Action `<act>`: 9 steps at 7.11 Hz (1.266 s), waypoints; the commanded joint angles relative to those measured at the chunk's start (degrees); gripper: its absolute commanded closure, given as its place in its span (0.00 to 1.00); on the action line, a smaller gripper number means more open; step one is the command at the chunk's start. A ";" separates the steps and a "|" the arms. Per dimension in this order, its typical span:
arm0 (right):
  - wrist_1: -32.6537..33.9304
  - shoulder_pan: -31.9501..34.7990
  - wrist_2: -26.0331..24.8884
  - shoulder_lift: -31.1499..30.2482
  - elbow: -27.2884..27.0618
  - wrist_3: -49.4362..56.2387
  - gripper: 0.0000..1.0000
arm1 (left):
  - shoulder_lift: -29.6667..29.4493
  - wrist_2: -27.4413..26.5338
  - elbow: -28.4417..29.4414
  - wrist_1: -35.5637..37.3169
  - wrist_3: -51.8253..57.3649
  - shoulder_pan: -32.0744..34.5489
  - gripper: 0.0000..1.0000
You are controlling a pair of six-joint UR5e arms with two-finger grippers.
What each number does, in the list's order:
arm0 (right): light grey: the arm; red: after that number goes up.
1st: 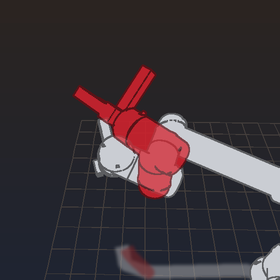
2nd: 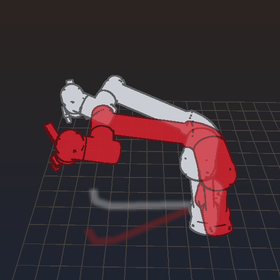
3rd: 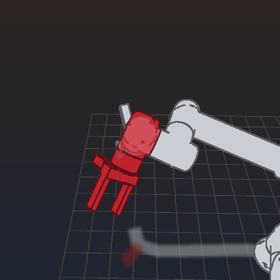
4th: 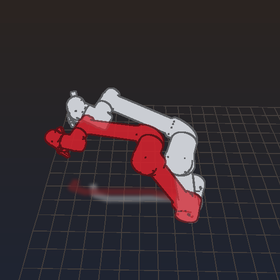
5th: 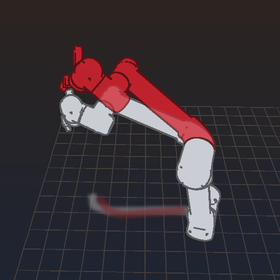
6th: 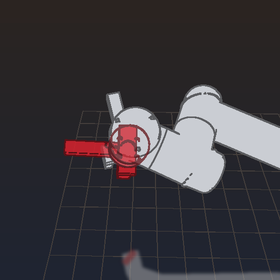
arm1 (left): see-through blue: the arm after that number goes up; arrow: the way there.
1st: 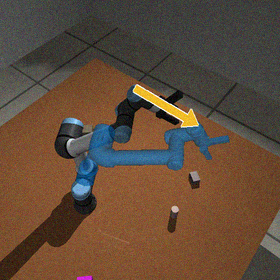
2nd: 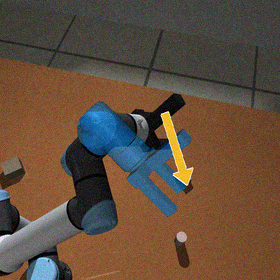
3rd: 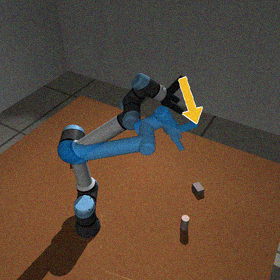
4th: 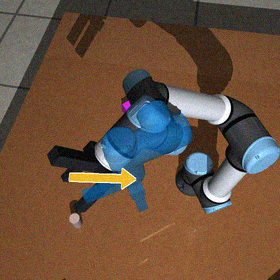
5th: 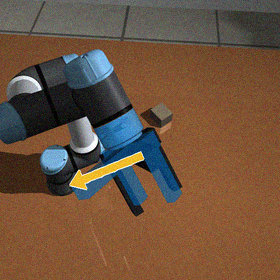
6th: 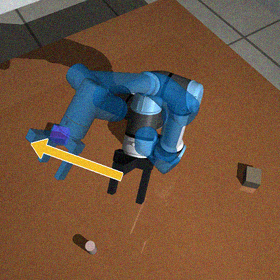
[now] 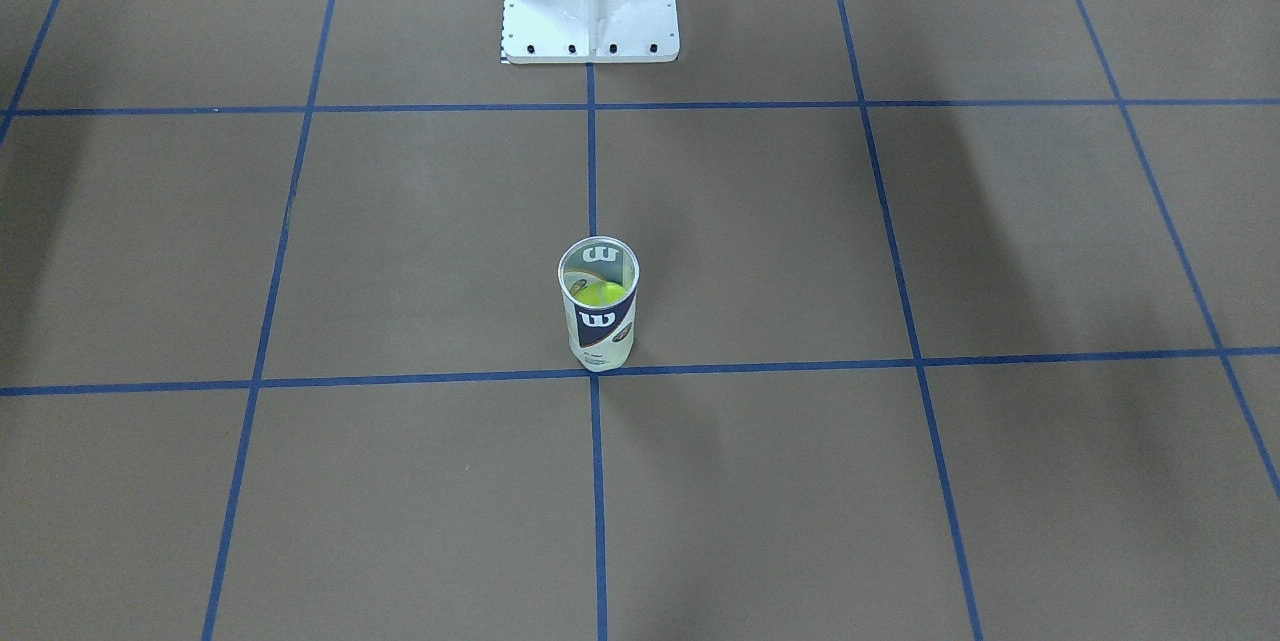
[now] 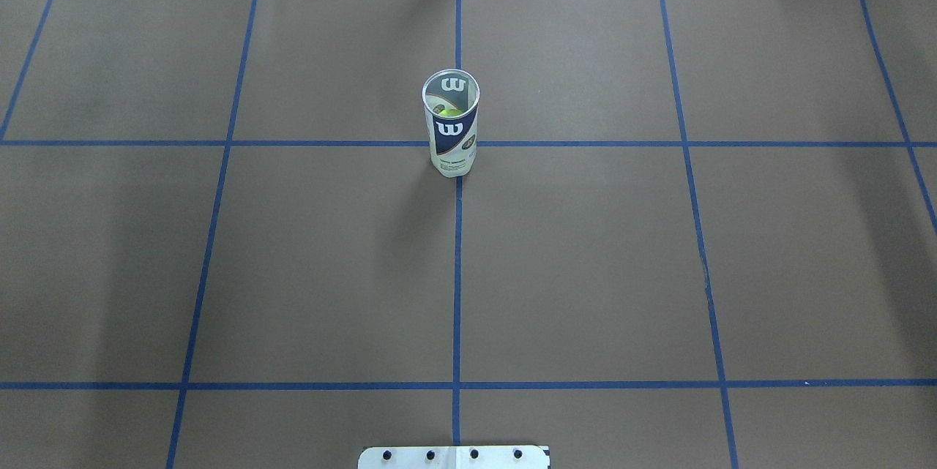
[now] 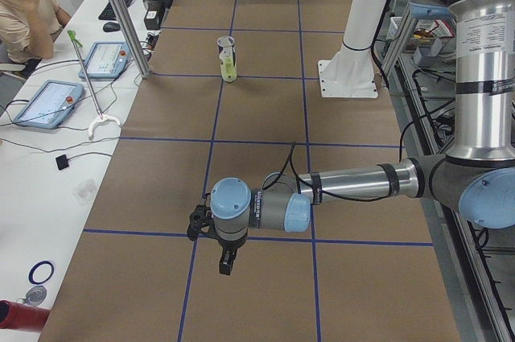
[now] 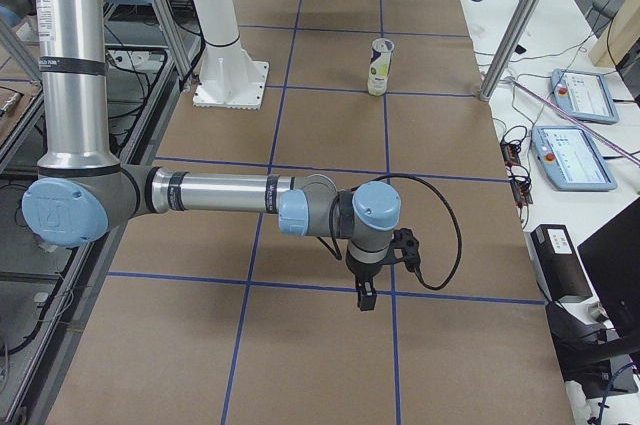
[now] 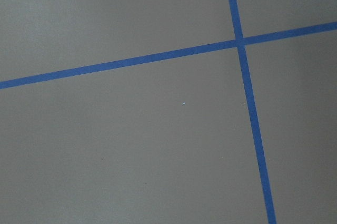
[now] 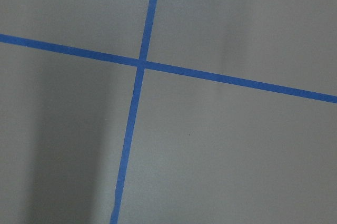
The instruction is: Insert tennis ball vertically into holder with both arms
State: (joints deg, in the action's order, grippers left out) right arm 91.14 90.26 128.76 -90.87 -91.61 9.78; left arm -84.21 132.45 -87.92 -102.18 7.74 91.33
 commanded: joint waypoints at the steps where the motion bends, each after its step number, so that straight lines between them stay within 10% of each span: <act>1: -0.44 0.00 0.00 -0.01 -0.06 -0.02 0.00 | 0.01 0.00 0.12 -0.04 0.00 -0.01 0.01; 9: -1.58 0.00 -0.01 -0.54 0.38 -0.11 0.00 | 0.01 0.00 0.21 -0.04 0.00 -0.01 0.01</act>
